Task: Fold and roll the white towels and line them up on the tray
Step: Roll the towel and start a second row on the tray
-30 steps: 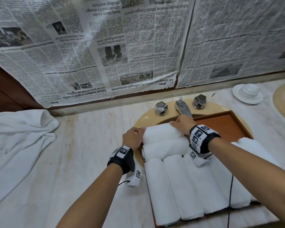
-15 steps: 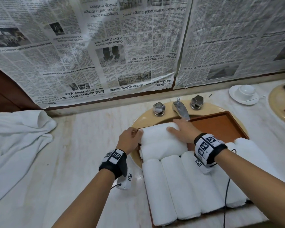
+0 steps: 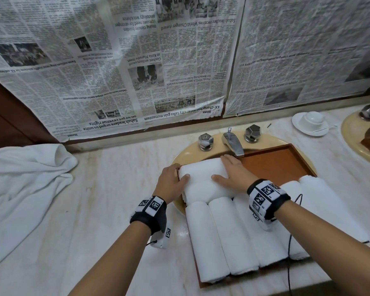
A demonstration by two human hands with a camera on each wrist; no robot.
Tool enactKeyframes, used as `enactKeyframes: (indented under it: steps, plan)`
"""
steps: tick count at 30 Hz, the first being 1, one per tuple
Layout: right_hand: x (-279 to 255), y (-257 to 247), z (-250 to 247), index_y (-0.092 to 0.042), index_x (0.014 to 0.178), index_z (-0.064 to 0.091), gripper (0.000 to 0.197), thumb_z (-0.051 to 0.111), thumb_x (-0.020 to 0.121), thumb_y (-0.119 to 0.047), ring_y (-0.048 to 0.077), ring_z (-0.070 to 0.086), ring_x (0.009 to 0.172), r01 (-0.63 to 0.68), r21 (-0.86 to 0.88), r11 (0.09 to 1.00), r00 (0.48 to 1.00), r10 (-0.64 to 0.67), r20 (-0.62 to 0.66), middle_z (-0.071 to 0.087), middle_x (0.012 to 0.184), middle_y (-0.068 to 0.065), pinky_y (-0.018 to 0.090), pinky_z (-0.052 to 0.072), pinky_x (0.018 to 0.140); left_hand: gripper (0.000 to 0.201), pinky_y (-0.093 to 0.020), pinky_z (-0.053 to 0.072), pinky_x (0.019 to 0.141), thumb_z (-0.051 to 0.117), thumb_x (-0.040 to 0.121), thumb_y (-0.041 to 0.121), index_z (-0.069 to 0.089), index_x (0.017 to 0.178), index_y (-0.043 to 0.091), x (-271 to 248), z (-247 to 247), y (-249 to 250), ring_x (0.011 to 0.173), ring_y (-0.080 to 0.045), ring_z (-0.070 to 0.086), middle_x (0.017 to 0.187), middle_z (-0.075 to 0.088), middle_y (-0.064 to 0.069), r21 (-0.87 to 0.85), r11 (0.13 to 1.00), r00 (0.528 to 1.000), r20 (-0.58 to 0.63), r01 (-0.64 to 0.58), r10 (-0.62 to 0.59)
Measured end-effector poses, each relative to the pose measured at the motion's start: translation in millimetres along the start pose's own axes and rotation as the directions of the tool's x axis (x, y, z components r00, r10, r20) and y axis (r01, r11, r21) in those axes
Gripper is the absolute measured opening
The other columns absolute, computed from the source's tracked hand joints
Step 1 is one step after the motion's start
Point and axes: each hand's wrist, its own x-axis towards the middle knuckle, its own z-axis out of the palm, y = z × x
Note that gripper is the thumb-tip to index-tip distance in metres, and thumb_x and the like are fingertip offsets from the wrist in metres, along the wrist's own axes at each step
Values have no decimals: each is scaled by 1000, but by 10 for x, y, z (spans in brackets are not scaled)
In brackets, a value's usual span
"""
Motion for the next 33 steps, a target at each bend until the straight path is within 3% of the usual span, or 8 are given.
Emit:
enactKeyframes:
  steps: [6, 13, 20, 25, 33]
  plan:
    - [-152, -216, 48, -7, 155, 13, 90, 49, 93, -60, 22, 10, 150, 89, -149, 985, 992, -102, -80, 12, 163, 9, 34, 12, 120, 60, -31, 29, 109, 61, 94, 40, 40, 147, 20, -245, -227, -147, 136, -23, 39, 149, 37, -4, 42, 995, 995, -27, -92, 93]
    - [-198, -842, 271, -8, 154, 19, 90, 50, 90, -64, 23, 19, 147, 187, -183, 965, 976, -203, -75, 21, 160, 10, 34, 16, 120, 63, -31, 31, 107, 58, 94, 49, 38, 148, 23, -517, -675, -655, 137, -21, 37, 150, 37, 0, 65, 994, 993, -76, -85, 90]
    - [-177, -1932, 626, -8, 152, 24, 89, 49, 90, -66, 23, 23, 145, 251, -237, 938, 958, -277, -82, 26, 158, 9, 32, 19, 119, 63, -35, 33, 108, 59, 93, 50, 38, 147, 25, -869, -1405, -1495, 137, -24, 35, 150, 36, 0, 79, 997, 990, -139, -24, 35]
    - [-144, -2901, 998, -10, 153, 21, 86, 46, 92, -65, 22, 22, 146, 309, -234, 922, 942, -331, -62, 24, 159, 7, 31, 19, 118, 64, -46, 39, 106, 59, 92, 53, 38, 146, 27, -1179, -2057, -2183, 135, -26, 36, 150, 34, 2, 157, 987, 983, -181, 44, -15]
    - [-11, -4107, 1557, -9, 153, 21, 85, 47, 93, -64, 23, 25, 145, 414, -201, 888, 906, -424, -5, 25, 159, 9, 33, 21, 118, 67, -44, 36, 105, 58, 91, 55, 35, 149, 28, -1493, -2808, -2960, 137, -25, 32, 153, 30, 4, 211, 963, 968, -220, 165, -117]
